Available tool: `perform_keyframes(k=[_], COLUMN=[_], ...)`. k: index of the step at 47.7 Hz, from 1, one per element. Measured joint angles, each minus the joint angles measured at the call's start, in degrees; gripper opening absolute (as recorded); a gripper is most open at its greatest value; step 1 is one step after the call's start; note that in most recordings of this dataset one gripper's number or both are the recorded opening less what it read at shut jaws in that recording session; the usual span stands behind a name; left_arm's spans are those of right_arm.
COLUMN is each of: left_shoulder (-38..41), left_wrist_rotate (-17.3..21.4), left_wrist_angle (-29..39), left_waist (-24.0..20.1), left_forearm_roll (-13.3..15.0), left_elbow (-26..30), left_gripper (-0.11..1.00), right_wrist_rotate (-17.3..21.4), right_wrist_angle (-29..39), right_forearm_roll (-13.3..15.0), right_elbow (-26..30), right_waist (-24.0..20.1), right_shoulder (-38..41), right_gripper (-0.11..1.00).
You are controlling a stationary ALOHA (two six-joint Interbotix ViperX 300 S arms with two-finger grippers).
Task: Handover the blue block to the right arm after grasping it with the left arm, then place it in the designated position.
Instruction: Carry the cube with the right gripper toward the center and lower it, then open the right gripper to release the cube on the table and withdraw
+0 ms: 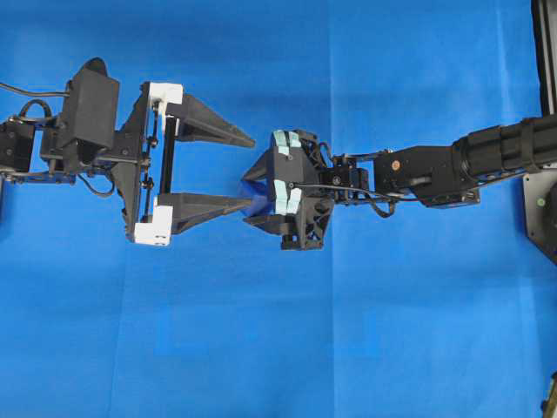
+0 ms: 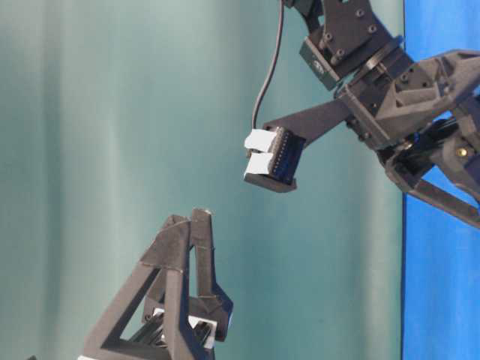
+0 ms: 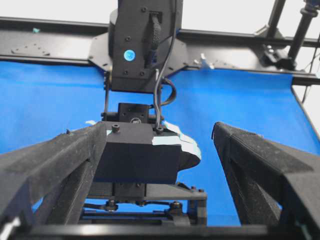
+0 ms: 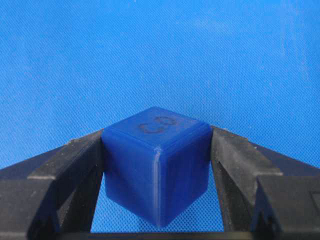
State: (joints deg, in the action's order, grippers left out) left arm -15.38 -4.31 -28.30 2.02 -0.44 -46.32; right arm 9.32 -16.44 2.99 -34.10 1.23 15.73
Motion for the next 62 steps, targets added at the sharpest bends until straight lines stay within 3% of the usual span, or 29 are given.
perform_keyframes(k=[25, 37, 47, 55, 62], left_shoulder=[0.09, 0.0, 0.0, 0.0, 0.0], left_wrist_rotate=[0.0, 0.0, 0.0, 0.0, 0.0], left_wrist_angle=[0.0, 0.09, 0.09, 0.09, 0.44], left_waist=[0.0, 0.0, 0.0, 0.0, 0.0], left_forearm_roll=[0.0, 0.0, 0.0, 0.0, 0.0], left_elbow=[0.0, 0.0, 0.0, 0.0, 0.0], left_gripper=[0.91, 0.91, 0.91, 0.91, 0.91], right_wrist_rotate=[0.26, 2.99, 2.99, 3.34, 3.25], right_wrist_angle=[-0.26, -0.18, 0.79, 2.64, 3.16], right_forearm_roll=[0.0, 0.0, 0.0, 0.0, 0.0], right_elbow=[1.41, 1.49, 1.49, 1.49, 1.41], right_waist=[-0.09, -0.09, -0.53, -0.53, -0.7], right_shoulder=[1.85, 2.2, 2.2, 2.29, 2.11], right_gripper=[0.47, 0.47, 0.49, 0.75, 0.79])
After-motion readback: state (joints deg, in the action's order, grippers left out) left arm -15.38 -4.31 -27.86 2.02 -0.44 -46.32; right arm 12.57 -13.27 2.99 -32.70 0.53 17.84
